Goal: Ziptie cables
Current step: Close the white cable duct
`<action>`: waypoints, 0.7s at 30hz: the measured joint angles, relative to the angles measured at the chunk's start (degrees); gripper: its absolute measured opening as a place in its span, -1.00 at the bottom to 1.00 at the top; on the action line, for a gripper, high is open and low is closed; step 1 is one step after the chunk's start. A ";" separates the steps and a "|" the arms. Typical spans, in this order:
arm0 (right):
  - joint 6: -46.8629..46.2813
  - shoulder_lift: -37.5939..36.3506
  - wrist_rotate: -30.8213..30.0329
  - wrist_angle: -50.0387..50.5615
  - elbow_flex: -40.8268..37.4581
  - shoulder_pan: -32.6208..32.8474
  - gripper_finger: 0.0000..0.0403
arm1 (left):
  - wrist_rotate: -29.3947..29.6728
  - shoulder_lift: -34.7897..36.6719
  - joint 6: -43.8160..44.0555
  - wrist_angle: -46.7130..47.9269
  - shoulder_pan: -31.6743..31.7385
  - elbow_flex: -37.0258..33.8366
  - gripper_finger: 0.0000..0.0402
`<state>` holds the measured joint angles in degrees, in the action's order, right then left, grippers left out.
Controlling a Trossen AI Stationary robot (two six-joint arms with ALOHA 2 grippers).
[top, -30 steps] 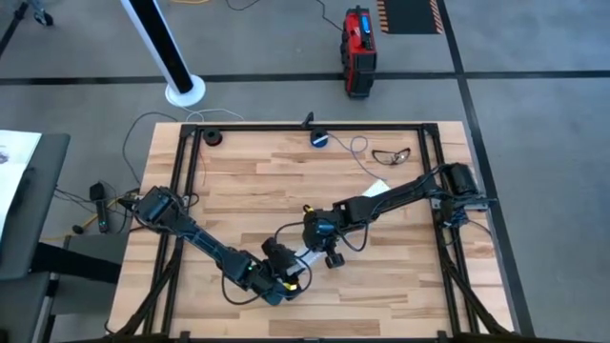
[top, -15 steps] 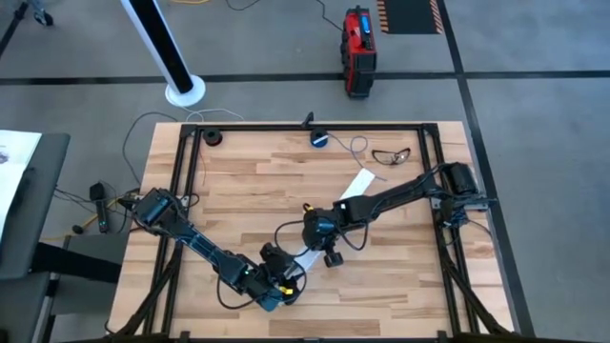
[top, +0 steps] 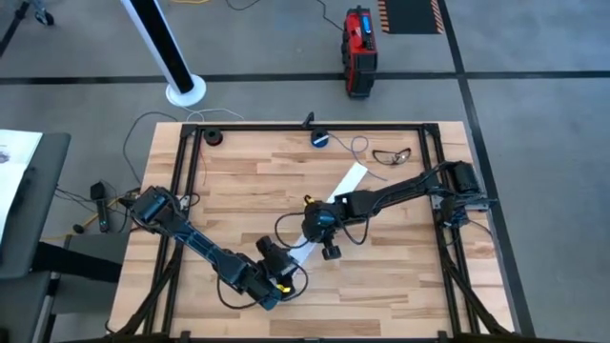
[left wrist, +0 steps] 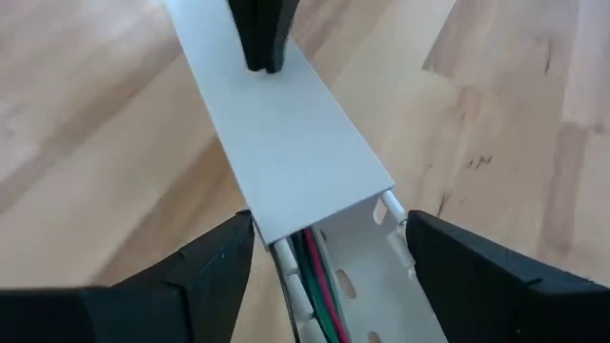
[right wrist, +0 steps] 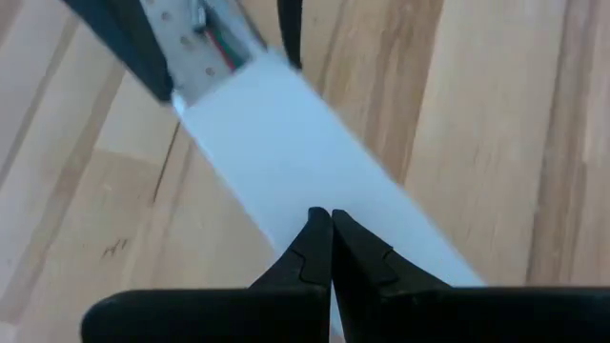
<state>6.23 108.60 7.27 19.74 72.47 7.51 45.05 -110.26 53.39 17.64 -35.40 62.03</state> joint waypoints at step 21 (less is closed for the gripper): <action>13.08 3.10 8.29 -2.78 3.54 5.62 -1.00 | 2.32 1.01 7.85 7.11 -0.59 -0.32 0.33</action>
<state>19.31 111.70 15.56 16.97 76.01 13.12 47.37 -109.25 61.24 24.75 -35.99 61.70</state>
